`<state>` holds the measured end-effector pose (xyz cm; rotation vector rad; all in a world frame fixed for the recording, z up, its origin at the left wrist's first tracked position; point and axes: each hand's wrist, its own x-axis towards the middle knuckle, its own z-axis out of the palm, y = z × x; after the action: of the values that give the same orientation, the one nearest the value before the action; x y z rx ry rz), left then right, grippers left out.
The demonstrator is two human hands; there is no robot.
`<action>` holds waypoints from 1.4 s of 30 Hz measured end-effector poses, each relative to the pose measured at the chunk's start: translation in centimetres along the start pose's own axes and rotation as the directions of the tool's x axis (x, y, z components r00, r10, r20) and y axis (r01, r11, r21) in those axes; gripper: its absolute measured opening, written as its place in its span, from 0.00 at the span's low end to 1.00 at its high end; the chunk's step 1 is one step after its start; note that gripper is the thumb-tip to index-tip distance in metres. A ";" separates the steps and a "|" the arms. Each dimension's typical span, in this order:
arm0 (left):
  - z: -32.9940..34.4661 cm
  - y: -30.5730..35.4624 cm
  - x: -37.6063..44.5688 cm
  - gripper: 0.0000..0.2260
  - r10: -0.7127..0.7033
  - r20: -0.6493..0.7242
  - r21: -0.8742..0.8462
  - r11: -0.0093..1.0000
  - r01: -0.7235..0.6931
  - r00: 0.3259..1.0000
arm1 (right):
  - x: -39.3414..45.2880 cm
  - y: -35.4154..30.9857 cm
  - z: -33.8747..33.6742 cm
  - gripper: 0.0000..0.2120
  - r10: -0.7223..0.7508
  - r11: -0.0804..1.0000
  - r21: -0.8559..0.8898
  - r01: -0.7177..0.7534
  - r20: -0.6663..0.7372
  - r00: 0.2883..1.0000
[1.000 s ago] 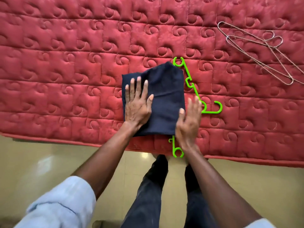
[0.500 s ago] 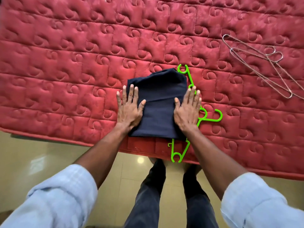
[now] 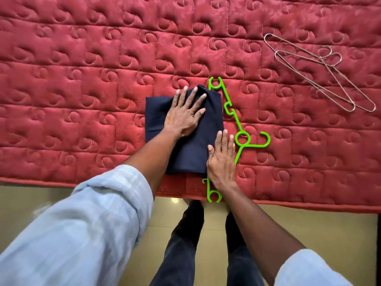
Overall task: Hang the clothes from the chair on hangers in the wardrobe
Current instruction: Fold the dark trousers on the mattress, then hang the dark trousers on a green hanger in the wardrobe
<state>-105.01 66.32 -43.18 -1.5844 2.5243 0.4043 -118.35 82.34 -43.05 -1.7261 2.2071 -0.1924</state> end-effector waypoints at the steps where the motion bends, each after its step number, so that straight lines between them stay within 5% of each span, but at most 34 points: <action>1: -0.3 0.2 -0.1 0.27 0.001 -0.021 0.009 1.000 -0.001 1.000 | 0.0 -0.3 -0.5 0.27 0.007 1.000 0.019 -0.007 -0.035 0.999; 3: -0.9 0.8 -0.7 0.26 -0.032 -0.097 -0.001 0.999 0.032 0.995 | -0.1 -0.6 -2.1 0.27 0.167 0.979 0.140 -0.147 -0.147 0.975; 5: -1.0 1.7 -2.0 0.26 -0.074 -0.179 -0.051 0.997 0.066 0.981 | 0.3 -0.3 -4.2 0.26 0.571 0.793 0.362 -0.489 -0.166 0.804; 7: -0.3 2.8 -3.8 0.27 -0.065 -0.175 -0.076 0.996 0.053 0.982 | 1.1 0.3 -5.1 0.25 0.838 0.426 0.455 -0.782 0.127 0.530; 8: 0.2 3.1 -4.6 0.26 -0.052 -0.144 -0.068 0.997 0.043 0.988 | 1.5 0.6 -4.9 0.26 0.846 0.314 0.445 -0.839 0.270 0.460; 15: 1.8 2.7 -5.2 0.27 -0.054 -0.050 -0.033 0.998 0.052 0.997 | 2.2 2.1 -3.9 0.15 0.654 0.038 0.815 -0.578 0.417 0.631; 21: 1.6 2.8 -5.3 0.28 -0.066 -0.016 -0.026 0.998 0.065 0.998 | 2.3 3.0 -5.0 0.10 0.563 -0.273 0.830 -0.487 0.548 0.618; 29: 0.4 3.9 -5.6 0.27 -0.170 0.095 -0.013 0.985 0.172 0.981 | 2.6 3.0 -7.2 0.10 0.594 -0.225 0.862 -0.453 0.490 0.638; 34: -2.4 5.1 -7.4 0.27 -0.331 0.118 -0.141 0.928 0.346 0.936 | 3.9 1.4 -11.4 0.18 0.552 0.021 0.927 -0.374 0.301 0.778; 38: -7.0 5.6 -9.5 0.27 -0.508 0.075 -0.329 0.799 0.502 0.858 | 4.8 -2.1 -17.4 0.22 0.402 0.345 0.894 -0.286 0.135 0.906; 42: -13.0 5.4 -12.6 0.27 -0.612 0.032 -0.504 0.673 0.542 0.790 | 4.3 -7.2 -25.0 0.18 0.176 0.463 0.879 -0.112 0.033 0.984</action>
<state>-103.95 75.56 -26.77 -2.5654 1.8913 0.9169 -121.10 73.98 -18.19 -0.9112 1.7043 -1.1437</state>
